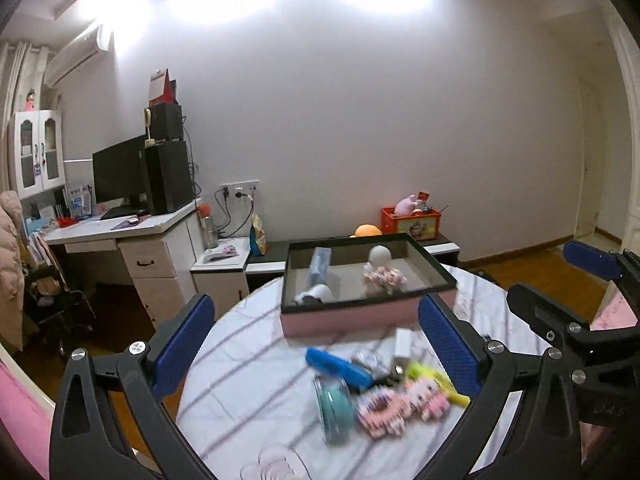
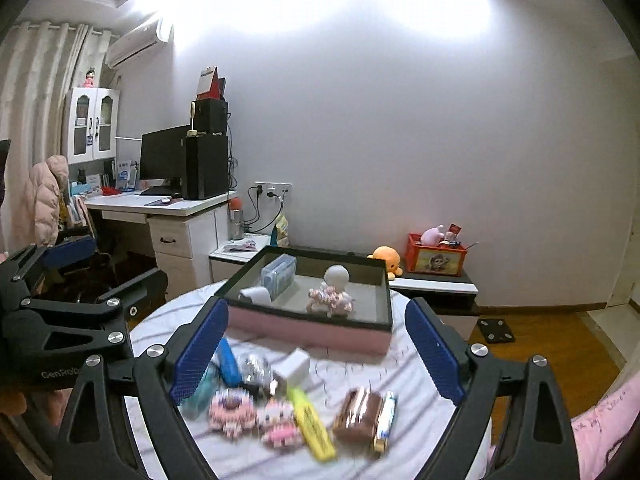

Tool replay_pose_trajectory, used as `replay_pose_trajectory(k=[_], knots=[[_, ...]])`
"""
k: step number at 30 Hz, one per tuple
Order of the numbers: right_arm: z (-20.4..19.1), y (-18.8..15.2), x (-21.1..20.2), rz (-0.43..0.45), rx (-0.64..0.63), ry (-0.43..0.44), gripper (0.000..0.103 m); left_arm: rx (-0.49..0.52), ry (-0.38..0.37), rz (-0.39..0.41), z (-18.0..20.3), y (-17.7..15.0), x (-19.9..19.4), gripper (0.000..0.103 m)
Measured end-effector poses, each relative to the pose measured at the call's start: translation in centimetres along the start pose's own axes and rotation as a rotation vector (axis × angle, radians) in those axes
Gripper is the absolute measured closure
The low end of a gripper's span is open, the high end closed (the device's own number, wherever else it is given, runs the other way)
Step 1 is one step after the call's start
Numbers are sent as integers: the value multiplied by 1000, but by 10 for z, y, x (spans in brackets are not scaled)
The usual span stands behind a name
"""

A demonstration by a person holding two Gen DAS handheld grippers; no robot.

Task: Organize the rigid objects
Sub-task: 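Withdraw both open grippers from the box toward the remaining items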

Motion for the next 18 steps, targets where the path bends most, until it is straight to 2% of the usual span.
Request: replay_pose_trajectory(k=[6,14,18], knots=[[-21,-32,-40,60,-41,-59,12,-6,13,75,1,-25,-33,0],[-19,-47,-40,26,8,-26,12,12,27,47,2,-38,-32,0],[-14,-55,-29,2,24,-19,12,4,6,-7,2,-49,-18,0]])
Point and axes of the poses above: each gripper's, at about its wrist camera, not at the fingertips, and x roughly the way its jaws point, z to its right, y to its top, the point moved 3 cm from there along x, roughly the way its jaws point, and after that the axes turned 15 degrees about y, right-handed, at the moved point
